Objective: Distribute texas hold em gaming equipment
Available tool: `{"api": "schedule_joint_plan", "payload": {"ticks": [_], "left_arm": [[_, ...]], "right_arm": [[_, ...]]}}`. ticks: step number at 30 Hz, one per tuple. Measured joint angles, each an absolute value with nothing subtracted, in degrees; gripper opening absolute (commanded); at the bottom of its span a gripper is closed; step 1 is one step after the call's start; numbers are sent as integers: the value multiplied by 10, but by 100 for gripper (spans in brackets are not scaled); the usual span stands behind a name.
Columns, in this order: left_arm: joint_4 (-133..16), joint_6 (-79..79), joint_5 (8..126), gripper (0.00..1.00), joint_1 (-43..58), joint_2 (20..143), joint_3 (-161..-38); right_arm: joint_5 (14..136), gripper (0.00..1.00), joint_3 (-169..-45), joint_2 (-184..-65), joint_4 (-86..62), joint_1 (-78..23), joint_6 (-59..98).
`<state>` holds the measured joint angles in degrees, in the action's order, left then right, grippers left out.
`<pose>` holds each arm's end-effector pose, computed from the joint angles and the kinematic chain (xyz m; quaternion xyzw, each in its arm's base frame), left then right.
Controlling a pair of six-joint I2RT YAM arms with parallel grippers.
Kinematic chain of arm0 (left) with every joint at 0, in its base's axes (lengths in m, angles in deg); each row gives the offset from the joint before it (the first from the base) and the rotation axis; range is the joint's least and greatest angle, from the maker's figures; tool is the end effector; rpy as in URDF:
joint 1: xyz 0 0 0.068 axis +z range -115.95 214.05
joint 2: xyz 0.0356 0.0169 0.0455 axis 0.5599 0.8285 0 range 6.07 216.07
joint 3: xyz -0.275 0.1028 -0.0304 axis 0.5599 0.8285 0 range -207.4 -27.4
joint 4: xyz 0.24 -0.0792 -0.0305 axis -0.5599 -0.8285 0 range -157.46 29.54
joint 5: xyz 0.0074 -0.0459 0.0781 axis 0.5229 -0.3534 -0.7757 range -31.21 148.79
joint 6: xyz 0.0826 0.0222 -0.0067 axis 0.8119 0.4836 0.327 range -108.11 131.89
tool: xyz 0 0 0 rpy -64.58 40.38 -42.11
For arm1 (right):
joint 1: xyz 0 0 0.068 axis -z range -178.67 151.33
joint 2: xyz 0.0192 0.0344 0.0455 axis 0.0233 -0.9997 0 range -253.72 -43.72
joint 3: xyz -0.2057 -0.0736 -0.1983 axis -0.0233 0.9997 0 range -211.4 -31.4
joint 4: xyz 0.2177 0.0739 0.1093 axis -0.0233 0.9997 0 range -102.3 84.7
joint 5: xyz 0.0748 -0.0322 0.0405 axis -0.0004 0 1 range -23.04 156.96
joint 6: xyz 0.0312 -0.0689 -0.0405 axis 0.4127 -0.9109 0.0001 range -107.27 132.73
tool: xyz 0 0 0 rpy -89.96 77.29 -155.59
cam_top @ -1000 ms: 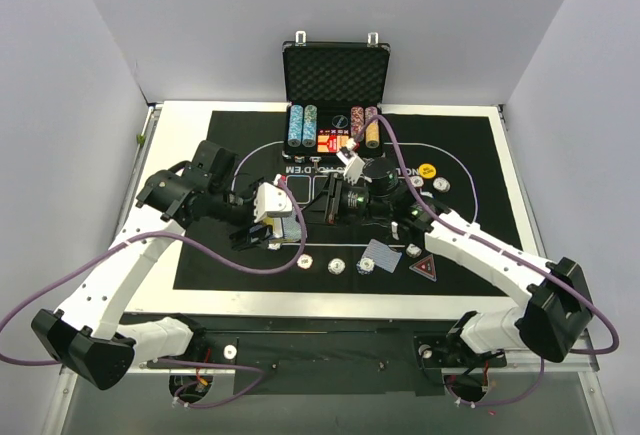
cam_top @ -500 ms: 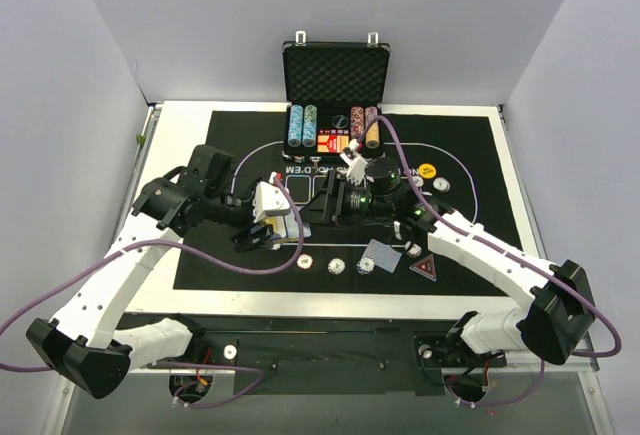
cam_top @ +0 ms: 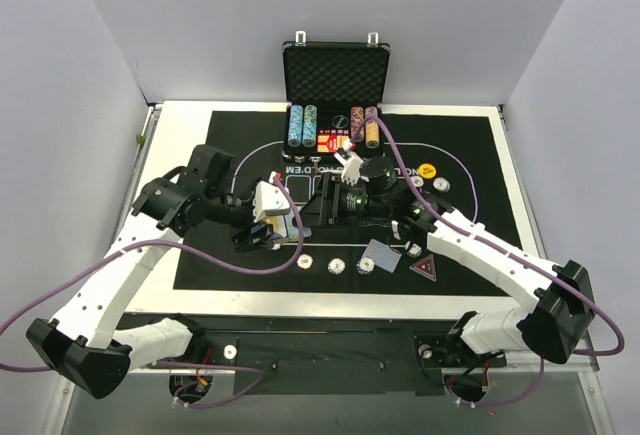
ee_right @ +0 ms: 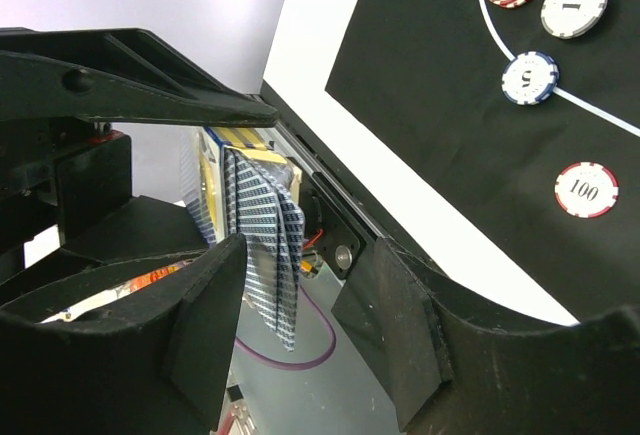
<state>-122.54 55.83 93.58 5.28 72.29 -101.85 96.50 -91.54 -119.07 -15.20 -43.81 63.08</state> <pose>0.1642 -0.1394 0.3597 0.6125 0.6756 -0.2426 0.3310 0.2057 0.2596 0.3568 -0.1255 0.7596 0.5824 0.2609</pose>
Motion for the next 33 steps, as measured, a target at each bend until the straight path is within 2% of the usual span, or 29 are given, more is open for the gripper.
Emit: {"api": "schedule_joint_plan", "payload": {"ticks": [25,33], "left_arm": [[-1212,543,942,8,53,722,-1019],[-1211,543,942,8,53,721,-1019]], "right_arm": [[954,41,-912,-1161,-120,-407,607],[953,47,-908,-1137,-120,-407,610]]}}
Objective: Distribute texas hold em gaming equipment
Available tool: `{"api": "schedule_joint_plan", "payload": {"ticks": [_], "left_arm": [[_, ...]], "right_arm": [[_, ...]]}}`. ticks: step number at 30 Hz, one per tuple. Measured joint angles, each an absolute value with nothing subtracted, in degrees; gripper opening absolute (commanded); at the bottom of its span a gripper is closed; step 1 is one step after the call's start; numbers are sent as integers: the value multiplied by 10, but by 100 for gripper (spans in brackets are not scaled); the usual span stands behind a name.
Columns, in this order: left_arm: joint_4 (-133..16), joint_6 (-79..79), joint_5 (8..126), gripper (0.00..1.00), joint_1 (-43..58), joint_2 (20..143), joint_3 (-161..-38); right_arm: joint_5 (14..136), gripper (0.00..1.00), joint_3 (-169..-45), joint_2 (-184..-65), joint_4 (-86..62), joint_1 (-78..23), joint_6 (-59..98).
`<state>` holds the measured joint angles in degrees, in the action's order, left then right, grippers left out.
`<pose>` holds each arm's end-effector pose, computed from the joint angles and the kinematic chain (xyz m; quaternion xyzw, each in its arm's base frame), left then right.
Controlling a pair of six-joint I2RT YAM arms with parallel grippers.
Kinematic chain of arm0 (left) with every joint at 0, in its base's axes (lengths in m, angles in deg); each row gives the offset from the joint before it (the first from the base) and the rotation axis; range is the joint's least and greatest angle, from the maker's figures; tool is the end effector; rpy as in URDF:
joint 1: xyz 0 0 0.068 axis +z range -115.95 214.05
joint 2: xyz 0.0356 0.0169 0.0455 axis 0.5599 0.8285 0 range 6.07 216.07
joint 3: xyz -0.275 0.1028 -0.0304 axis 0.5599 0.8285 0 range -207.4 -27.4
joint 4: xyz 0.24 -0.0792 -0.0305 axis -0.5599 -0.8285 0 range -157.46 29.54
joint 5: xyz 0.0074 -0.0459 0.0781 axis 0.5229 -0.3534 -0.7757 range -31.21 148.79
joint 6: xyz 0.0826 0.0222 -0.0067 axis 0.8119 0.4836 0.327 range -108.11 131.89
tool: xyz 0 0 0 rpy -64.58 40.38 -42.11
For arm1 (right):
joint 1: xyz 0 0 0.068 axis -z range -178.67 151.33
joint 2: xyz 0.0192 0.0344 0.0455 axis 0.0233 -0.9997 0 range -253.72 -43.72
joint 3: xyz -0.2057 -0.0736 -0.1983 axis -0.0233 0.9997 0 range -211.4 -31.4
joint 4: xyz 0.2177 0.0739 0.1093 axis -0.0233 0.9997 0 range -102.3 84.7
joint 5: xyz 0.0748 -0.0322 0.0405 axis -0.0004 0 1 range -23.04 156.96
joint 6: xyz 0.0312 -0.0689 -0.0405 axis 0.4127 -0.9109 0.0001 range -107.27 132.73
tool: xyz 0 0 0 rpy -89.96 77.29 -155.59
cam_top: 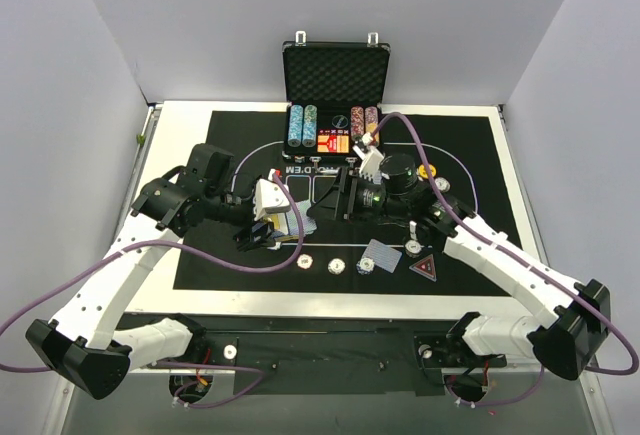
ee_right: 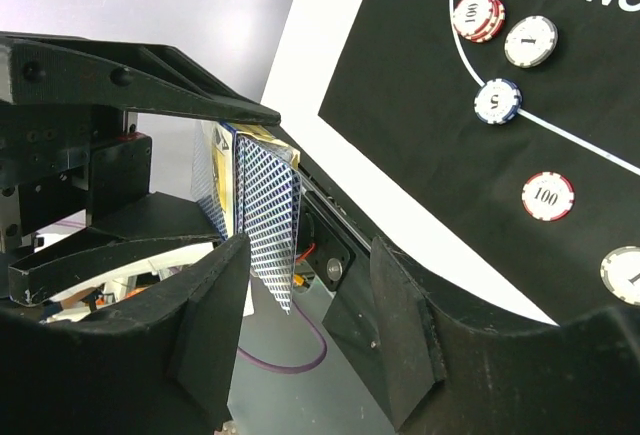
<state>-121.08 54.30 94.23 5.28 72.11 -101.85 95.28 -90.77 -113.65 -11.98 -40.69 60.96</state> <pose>0.1654 -0.1409 0.3628 0.6047 0.6755 -0.2493 0.3405 0.2020 0.2303 0.3718 -0.1151 0.7549 0.5707 0.3021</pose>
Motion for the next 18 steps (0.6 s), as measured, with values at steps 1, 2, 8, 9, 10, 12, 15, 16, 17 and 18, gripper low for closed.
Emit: {"api": "schedule_joint_plan", "payload": {"ticks": [1,2,8,9,10,12,15,16,17,18], "left_arm": [[-1211,543,943,8,53,721,-1019],[-1211,543,943,8,53,721,-1019],[-1211,543,943,8,53,721,-1018],[-1211,543,943,8,53,721,-1018],[-1211,543,943,8,53,721,-1018],[-1211,543,943,8,53,721,-1018],[-1211,543,942,8,53,721,-1018],[-1211,543,942,8,53,721,-1018],[-1211,542,942,8,53,721,-1018],[-1210,542,943,8,53,721,-1018]], "right_arm": [[953,48,-908,-1135,-121,-408,610],[952,48,-908,-1135,-121,-411,609],[948,45,-931,-1169,-111,-449,602],[948,45,-936,-1177,-108,-454,600],[948,45,-939,-1183,-107,-458,598],[948,44,-940,-1189,-100,-460,595],[946,42,-940,-1186,-96,-456,592],[946,41,-940,-1184,-94,-453,591],[945,41,-940,-1181,-92,-449,591],[944,41,-939,-1178,-90,-444,590]]}}
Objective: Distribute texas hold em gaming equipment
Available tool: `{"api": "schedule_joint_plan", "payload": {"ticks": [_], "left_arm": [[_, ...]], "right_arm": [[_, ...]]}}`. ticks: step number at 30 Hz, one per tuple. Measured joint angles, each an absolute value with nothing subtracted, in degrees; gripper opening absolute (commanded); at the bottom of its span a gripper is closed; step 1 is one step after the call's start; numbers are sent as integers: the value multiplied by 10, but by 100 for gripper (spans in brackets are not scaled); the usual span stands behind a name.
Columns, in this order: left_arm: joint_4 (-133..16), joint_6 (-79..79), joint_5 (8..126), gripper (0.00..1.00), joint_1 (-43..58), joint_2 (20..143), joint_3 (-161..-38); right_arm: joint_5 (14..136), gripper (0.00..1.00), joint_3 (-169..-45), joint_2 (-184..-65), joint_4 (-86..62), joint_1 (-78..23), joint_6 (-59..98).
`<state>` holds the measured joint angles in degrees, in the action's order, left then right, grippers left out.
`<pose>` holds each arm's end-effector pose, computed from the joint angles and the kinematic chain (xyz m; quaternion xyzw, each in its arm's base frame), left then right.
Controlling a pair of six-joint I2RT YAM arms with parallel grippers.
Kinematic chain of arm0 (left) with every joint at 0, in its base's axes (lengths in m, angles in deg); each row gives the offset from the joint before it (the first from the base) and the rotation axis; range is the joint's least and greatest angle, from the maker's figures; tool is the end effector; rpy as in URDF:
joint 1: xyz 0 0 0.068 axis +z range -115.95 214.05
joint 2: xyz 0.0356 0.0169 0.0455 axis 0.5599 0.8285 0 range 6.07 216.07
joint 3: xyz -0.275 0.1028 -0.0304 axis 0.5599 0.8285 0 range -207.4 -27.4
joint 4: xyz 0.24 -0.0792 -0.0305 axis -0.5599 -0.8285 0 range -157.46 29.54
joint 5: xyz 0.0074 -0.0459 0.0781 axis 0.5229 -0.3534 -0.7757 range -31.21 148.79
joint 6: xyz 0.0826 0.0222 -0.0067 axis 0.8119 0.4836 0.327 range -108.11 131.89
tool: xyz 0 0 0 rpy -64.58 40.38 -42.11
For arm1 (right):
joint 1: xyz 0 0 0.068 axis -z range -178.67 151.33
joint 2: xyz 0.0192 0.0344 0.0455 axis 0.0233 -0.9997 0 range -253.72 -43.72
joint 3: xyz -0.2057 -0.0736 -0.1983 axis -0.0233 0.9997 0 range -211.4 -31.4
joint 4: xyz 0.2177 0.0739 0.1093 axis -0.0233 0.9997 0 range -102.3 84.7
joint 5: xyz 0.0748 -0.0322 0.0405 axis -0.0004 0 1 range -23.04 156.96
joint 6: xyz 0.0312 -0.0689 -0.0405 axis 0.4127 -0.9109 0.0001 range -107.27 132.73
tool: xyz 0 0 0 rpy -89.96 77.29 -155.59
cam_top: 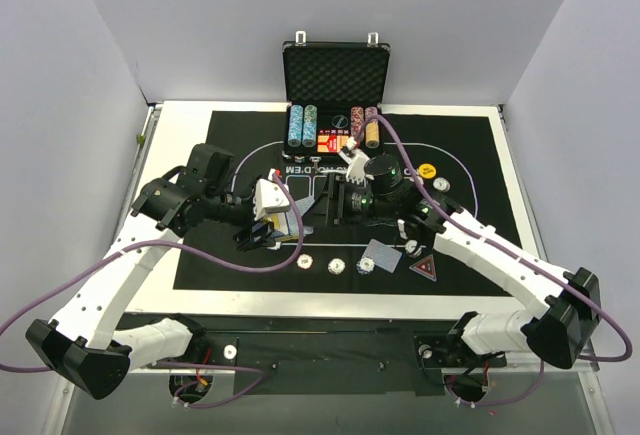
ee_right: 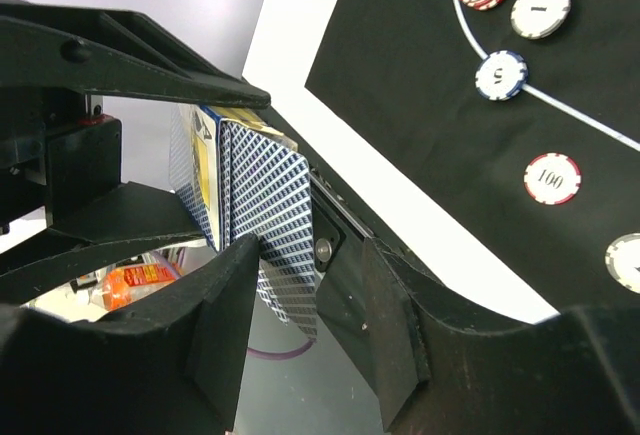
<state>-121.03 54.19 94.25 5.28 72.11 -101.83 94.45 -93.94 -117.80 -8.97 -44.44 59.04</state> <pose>0.1654 -0.1409 0.3628 0.6040 0.6759 -0.2497 0.3405 0.1999 0.2555 0.3644 -0.1413 0.7706 0.5570 0.2755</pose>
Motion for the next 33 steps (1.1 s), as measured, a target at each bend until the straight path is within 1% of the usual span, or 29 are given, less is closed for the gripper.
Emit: {"api": "schedule_joint_plan", "payload": {"ticks": [7,9,17,19,27,33], "left_arm": [[-1210,539,946,8,53,721,-1018],[-1210,539,946,8,53,721,-1018],[-1210,539,946,8,53,721,-1018],[-1210,539,946,8,53,721,-1018],[-1210,539,946,8,53,717,-1018],[-1210,539,946,7,53,715,-1018]], "right_arm": [[941,40,-933,-1156,-82,-419,589],[941,38,-931,-1154,-80,-418,589],[942,18,-930,-1150,-82,-415,592],[942,14,-930,-1147,-82,-414,594],[944,12,-922,-1123,-78,-397,595],[944,12,-918,-1108,-70,-384,595]]}}
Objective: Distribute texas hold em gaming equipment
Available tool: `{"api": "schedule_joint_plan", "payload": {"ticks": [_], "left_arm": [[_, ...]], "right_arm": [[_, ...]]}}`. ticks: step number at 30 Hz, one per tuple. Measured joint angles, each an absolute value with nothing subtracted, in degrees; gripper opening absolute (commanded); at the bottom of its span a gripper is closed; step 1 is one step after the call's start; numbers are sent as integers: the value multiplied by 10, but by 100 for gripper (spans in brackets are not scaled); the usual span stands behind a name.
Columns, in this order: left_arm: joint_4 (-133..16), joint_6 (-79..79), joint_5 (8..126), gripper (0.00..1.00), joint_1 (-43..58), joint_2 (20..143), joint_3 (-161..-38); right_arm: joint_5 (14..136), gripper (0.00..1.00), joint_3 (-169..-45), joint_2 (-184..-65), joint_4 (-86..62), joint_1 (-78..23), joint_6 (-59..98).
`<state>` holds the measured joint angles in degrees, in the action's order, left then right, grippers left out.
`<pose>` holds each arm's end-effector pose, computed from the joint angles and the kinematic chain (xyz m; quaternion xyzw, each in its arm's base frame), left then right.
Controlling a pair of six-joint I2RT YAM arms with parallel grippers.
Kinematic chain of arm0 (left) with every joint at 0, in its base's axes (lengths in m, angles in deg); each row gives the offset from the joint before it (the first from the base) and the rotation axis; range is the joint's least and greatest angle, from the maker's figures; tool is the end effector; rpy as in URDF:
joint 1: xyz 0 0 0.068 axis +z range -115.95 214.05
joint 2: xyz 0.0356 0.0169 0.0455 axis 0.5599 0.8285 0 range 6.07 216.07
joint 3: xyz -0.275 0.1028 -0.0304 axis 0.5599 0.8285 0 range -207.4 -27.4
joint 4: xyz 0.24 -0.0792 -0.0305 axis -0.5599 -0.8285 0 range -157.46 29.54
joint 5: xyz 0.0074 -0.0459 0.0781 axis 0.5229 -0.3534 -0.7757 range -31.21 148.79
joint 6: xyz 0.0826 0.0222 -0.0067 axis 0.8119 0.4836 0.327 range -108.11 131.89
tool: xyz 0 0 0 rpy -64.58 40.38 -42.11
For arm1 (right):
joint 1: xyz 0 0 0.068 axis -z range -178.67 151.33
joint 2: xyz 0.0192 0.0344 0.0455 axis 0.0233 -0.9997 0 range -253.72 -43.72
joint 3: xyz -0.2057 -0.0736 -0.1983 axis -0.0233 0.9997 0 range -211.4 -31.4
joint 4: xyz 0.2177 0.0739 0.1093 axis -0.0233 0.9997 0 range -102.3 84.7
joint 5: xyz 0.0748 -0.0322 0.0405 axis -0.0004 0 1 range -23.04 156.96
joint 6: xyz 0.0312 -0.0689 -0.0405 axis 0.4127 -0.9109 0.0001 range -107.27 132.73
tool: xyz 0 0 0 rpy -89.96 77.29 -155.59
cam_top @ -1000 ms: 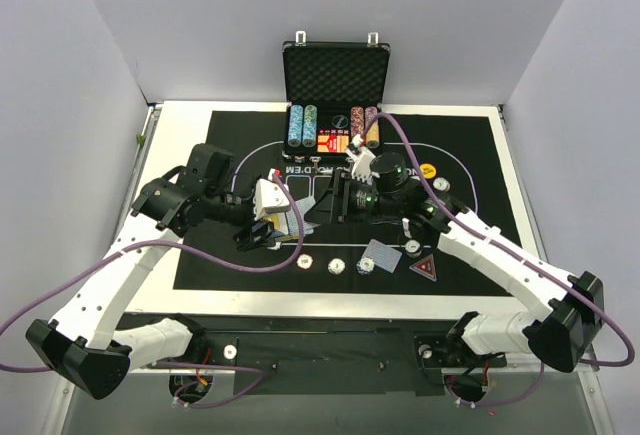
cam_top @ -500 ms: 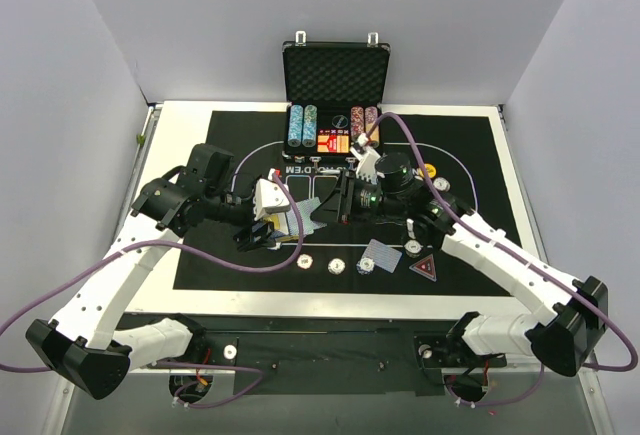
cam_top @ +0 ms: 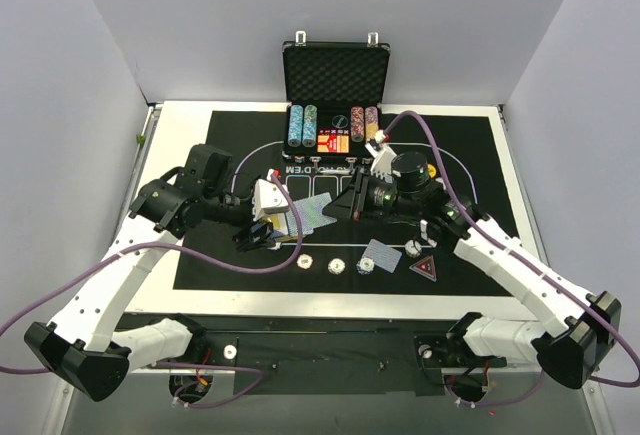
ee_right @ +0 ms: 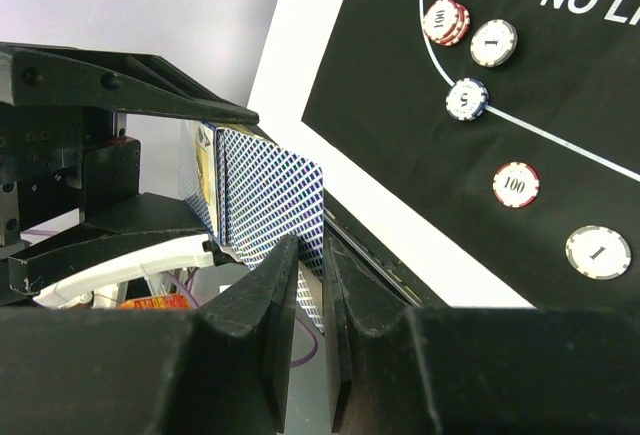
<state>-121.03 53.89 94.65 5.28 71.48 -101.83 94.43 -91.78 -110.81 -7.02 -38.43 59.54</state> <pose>0.1626 -0.1399 0.3651 0.6029 0.6737 -0.2526 0.3447 0.2001 0.2119 0.3802 -0.1028 0.7626 0.5535 0.3186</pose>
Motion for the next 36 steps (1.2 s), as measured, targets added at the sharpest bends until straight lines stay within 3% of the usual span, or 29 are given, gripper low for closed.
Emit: {"api": "schedule_joint_plan", "payload": {"ticks": [19,31,36], "left_arm": [[-1206,535,946,7,53,712,-1007],[-1206,530,947,7,53,711,-1007],[-1206,529,947,7,53,711,-1007]], "right_arm": [[1003,0,-871,-1012,-53,-245,608],[943,0,-716,-1055,-13,-130,569],[902,13,-713,-1064,-1,-140,551]]}}
